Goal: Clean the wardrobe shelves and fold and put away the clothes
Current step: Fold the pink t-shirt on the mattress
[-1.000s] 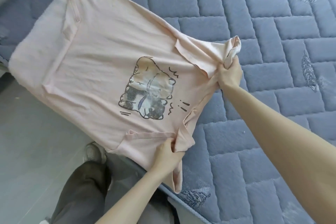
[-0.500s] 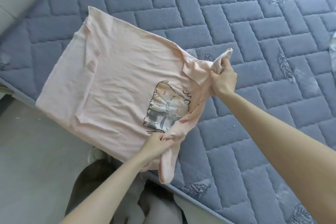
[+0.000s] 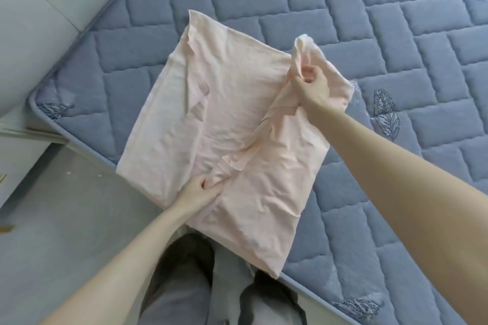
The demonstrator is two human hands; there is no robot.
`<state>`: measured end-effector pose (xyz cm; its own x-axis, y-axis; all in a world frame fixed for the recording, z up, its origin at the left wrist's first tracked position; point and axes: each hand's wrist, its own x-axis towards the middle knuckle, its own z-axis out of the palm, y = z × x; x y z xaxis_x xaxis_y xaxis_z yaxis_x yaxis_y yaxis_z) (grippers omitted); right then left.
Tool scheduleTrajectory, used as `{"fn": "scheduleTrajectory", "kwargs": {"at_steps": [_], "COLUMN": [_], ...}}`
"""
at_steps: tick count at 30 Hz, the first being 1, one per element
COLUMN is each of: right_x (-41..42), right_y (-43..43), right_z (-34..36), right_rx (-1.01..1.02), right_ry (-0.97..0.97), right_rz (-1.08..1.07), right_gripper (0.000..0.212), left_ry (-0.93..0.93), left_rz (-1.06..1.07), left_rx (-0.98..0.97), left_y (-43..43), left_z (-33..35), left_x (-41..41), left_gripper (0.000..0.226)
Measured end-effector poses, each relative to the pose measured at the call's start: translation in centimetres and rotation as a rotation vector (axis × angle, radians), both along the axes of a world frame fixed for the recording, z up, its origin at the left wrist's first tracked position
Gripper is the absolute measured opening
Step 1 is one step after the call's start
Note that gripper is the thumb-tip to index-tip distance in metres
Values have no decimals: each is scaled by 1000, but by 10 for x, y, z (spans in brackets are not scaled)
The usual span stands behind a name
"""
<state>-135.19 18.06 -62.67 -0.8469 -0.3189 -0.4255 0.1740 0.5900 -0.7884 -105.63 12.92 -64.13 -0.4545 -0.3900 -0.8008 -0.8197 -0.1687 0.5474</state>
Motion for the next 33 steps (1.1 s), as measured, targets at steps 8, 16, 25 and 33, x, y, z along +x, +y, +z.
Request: {"fn": "scheduleTrajectory", "kwargs": {"at_steps": [8,16,25,33], "right_x": [52,92,126,158], "right_y": [6,-83,-165,-182], "right_z": [-5,-25,-43,-40], "right_rx": [137,116,115,-43], "right_ry": [143,3,-9,-212], "right_rz": [290,456,455,598], "right_gripper": [29,29,38,42], "left_ry": [-37,-277,-271,-386], "left_rz": [59,-119,-212,-122], "left_rx": [-678,-758,-670,-498], "left_y": [-57,-103,-132,-134], "left_z": [-7,-29,-38,-44], "left_x": [7,45,96,139], "left_gripper": [33,45,18,10]}}
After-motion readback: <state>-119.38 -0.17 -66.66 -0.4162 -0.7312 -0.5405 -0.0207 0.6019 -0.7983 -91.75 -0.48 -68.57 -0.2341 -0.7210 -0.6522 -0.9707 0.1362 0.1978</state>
